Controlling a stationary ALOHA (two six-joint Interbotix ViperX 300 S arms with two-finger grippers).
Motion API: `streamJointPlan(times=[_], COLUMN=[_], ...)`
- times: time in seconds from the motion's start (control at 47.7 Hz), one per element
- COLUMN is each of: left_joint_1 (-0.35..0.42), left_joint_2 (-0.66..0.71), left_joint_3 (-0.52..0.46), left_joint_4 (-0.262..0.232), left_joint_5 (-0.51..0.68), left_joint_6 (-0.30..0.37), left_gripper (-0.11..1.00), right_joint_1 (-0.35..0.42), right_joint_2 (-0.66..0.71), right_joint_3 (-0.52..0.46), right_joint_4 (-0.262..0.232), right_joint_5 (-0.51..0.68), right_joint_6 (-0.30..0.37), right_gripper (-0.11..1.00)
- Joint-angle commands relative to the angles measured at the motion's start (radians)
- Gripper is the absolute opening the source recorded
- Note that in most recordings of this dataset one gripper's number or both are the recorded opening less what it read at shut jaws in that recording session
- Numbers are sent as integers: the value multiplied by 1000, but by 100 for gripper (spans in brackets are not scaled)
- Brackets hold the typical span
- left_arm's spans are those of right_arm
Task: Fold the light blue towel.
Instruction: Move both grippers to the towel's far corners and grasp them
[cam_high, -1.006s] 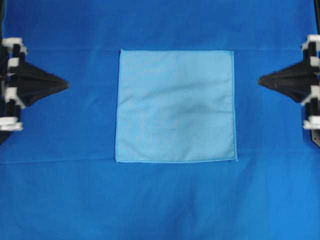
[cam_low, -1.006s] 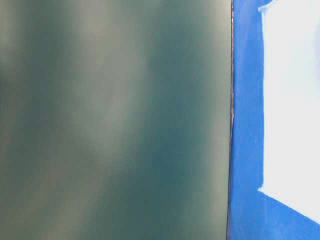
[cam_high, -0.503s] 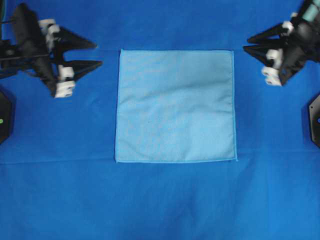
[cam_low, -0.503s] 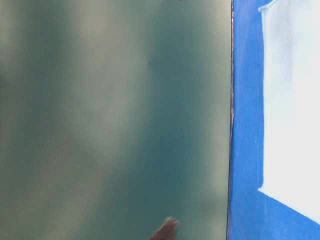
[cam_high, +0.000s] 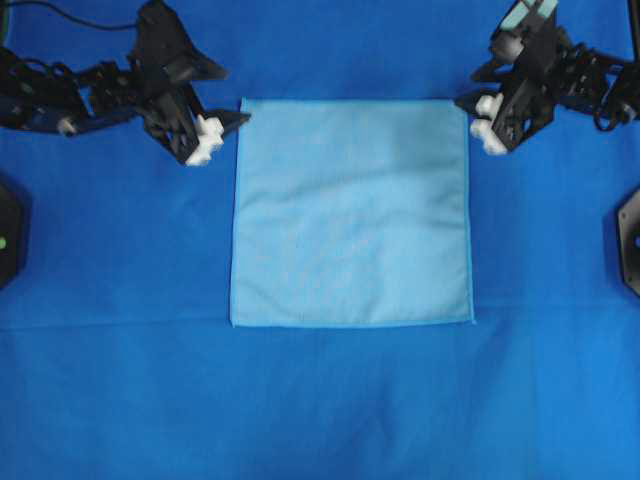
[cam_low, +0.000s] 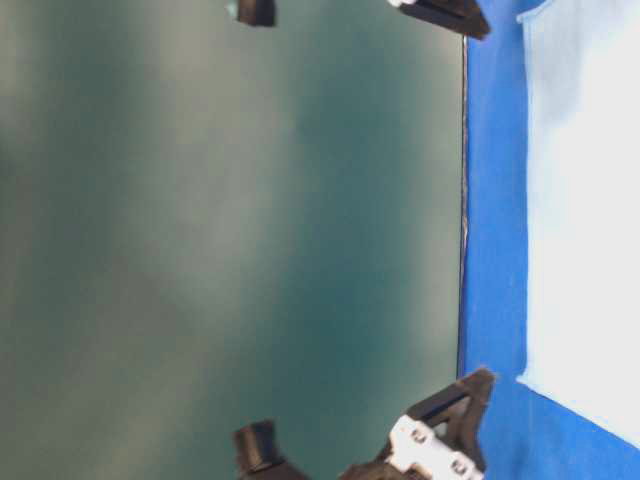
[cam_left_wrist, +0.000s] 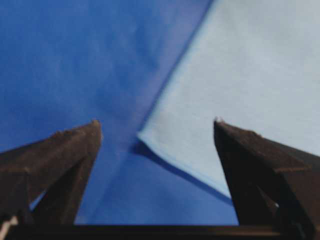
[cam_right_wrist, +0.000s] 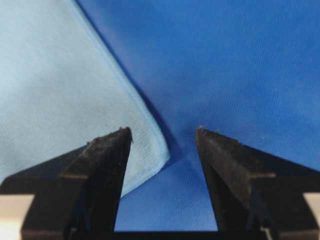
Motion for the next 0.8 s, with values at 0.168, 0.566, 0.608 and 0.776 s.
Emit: streamJointPlan(times=[0.168, 0.566, 0.608, 0.776], left_joint_1=[54, 18, 11, 0], left_joint_2=[107, 130, 130, 130], left_joint_3=[-40, -43, -43, -51], left_joint_4=[3, 9, 11, 11], left_joint_5=[-52, -23, -21, 9], left_joint_6=[3, 29, 41, 60], left_gripper=[86, 42, 30, 1], right_joint_1=[-14, -14, -14, -14], right_joint_2=[95, 115, 115, 115], right_joint_3=[-20, -25, -25, -26], right_joint_4=[-2, -20, -23, -25], right_joint_5=[-69, -52, -51, -51], right_joint_6=[-3, -9, -9, -8], right_gripper=[59, 5, 1, 2])
